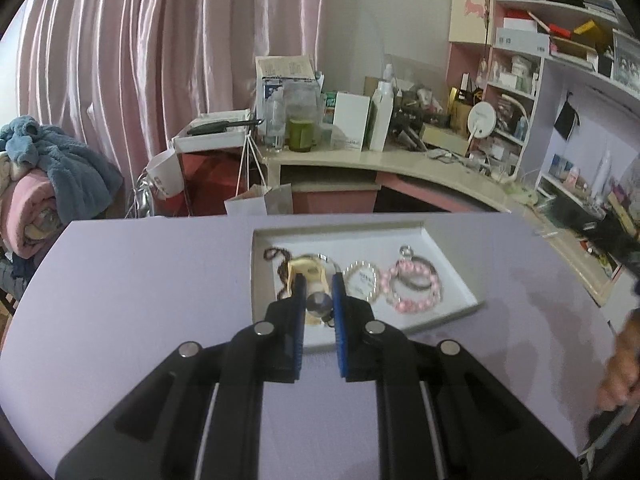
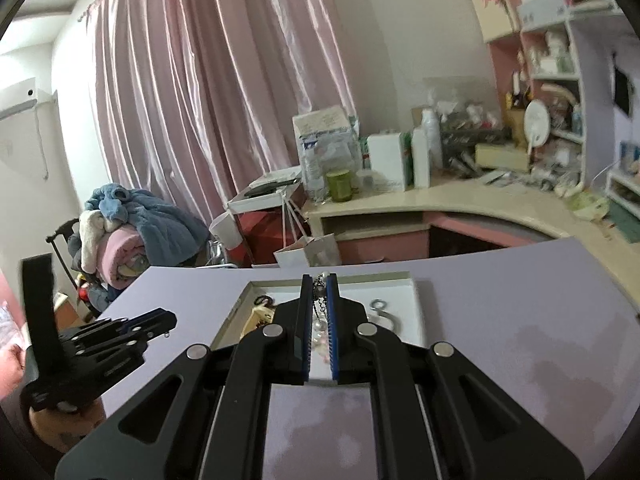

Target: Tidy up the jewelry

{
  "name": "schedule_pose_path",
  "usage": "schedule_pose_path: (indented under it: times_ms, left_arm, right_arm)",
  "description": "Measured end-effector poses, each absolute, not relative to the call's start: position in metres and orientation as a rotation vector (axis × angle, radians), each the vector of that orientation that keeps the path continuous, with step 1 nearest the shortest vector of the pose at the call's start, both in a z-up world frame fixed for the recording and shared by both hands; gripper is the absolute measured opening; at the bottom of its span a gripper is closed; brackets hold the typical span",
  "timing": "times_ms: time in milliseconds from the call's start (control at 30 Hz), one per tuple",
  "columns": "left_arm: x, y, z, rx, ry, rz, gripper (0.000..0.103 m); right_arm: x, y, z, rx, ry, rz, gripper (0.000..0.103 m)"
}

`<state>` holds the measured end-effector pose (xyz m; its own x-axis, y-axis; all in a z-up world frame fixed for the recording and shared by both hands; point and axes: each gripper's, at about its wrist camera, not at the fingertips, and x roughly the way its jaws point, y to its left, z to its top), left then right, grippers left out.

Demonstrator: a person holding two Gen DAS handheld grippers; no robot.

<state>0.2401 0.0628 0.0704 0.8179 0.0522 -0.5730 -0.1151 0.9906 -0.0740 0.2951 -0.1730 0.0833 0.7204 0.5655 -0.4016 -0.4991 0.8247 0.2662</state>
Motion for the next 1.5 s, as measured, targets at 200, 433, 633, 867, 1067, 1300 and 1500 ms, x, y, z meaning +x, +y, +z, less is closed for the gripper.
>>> schedule_pose_path:
  times_ms: [200,433,633,867,1067,1300,1500]
  left_arm:
    - [0.269,0.073,0.069,-0.129,0.619,0.065,0.013]
    - [0.297,0.073,0.059,-0.131,0.631,0.035,0.013]
    - [0.313,0.065,0.048,-0.139,0.644,0.007,0.013]
    - [0.341,0.043,0.022,-0.160,0.692,-0.056,0.013]
    - [0.371,0.027,0.006,-0.162,0.727,-0.085,0.025]
    - [0.354,0.035,0.011,-0.168,0.696,-0.085,0.079]
    - [0.301,0.055,0.030,-0.138,0.611,-0.028,0.101]
  right_arm:
    - [0.349,-0.138,0.040,0.163,0.620,0.595,0.007]
    - [0.373,-0.127,0.015,0.174,0.684,0.591,0.008]
    - [0.369,-0.141,0.015,0.166,0.659,0.577,0.052]
    - [0.365,-0.176,0.018,0.183,0.631,0.511,0.053]
    - [0.368,-0.202,0.020,0.210,0.625,0.471,0.056]
    - [0.357,-0.207,0.026,0.204,0.590,0.471,0.075]
    - [0.328,-0.194,0.042,0.163,0.518,0.500,0.102]
